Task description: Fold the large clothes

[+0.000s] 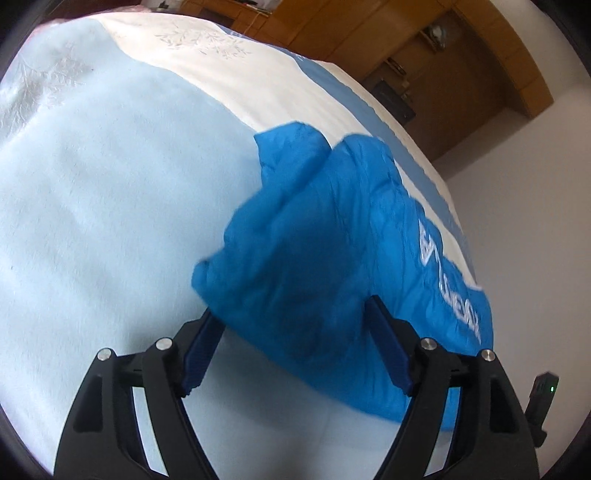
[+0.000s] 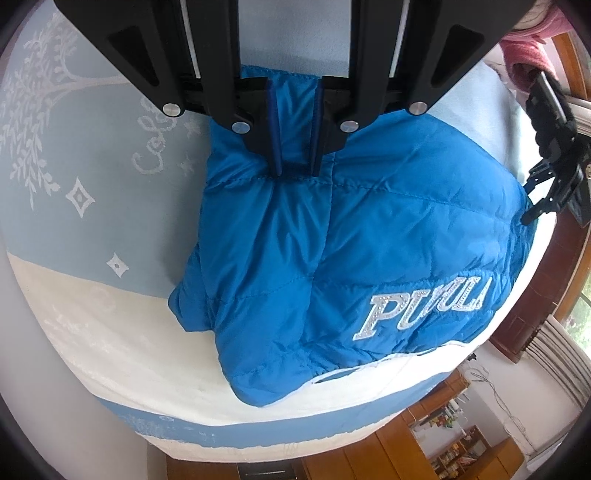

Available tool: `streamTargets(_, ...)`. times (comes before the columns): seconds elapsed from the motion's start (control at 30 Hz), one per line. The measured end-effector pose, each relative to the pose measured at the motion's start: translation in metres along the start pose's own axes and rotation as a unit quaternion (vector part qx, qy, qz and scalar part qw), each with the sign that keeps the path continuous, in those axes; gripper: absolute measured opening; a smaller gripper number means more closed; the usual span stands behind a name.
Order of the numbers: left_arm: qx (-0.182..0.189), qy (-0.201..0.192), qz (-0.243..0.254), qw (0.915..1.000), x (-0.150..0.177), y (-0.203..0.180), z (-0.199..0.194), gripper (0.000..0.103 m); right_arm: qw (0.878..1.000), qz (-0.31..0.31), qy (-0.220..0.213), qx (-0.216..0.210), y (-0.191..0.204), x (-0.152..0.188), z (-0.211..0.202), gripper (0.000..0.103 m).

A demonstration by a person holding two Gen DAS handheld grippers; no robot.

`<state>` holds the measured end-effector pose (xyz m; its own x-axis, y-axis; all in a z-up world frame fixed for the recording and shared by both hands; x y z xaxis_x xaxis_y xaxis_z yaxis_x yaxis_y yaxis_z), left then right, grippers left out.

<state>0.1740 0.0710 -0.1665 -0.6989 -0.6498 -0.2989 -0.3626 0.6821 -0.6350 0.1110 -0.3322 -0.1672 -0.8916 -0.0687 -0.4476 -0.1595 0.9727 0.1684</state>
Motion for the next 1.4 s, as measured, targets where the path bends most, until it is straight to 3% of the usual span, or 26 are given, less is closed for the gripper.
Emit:
streamTargets(0.23,0.003,-0.003,-0.017,0.9999,-0.011,-0.001,0.017,0.074,1.0,0.006,0.019,-0.004,-0.007,0.005,0.006,0.013)
streamTargets(0.4,-0.034,-0.017,0.033,0.9988,-0.008,-0.004,0.023,0.07,0.999,0.016,0.031,-0.003,-0.006,0.005,0.019,0.013)
streamTargets(0.6,-0.028,-0.023,0.042,0.9985,-0.01,-0.008,0.026,0.066,0.999,0.027,0.021,0.005,-0.007,0.006,0.022,0.013)
streamTargets(0.67,-0.008,-0.018,0.04,0.999,-0.009,-0.007,0.021,0.051,0.999,0.031,0.02,-0.001,-0.009,0.007,0.021,0.013)
streamTargets(0.77,0.009,-0.026,0.055,0.9981,-0.009,-0.02,0.013,0.039,0.999,0.028,0.017,-0.006,-0.007,0.006,0.013,0.016)
streamTargets(0.9,0.014,-0.056,0.096,0.9937,-0.007,-0.045,-0.007,0.032,1.0,0.001,0.001,0.01,0.001,0.001,-0.011,0.021)
streamTargets(1.0,0.02,-0.086,0.145,0.9855,-0.004,-0.077,-0.026,0.03,1.0,-0.006,-0.013,0.019,0.002,-0.004,-0.033,0.021)
streamTargets(1.17,0.042,-0.119,0.253,0.9592,0.026,-0.153,-0.049,0.03,0.999,-0.001,-0.031,0.041,-0.006,-0.012,-0.067,0.021)
streamTargets(1.4,0.078,-0.095,0.375,0.9188,0.099,-0.248,-0.033,0.03,0.998,0.014,-0.042,0.046,-0.011,-0.01,-0.085,0.027)
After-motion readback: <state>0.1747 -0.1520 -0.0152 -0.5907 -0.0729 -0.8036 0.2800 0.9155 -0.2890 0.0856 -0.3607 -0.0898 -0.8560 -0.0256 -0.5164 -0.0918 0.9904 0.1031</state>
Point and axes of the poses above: each gripper's, at about its wrist camera, not at the fingertips, and z roughly the way its jaws point, y to its left, x to its underside, the point moved 9 cm from there along z, roughly the way its jaws point, and after that the axes turned 13 degrees about -z, right-handed, at the moved point
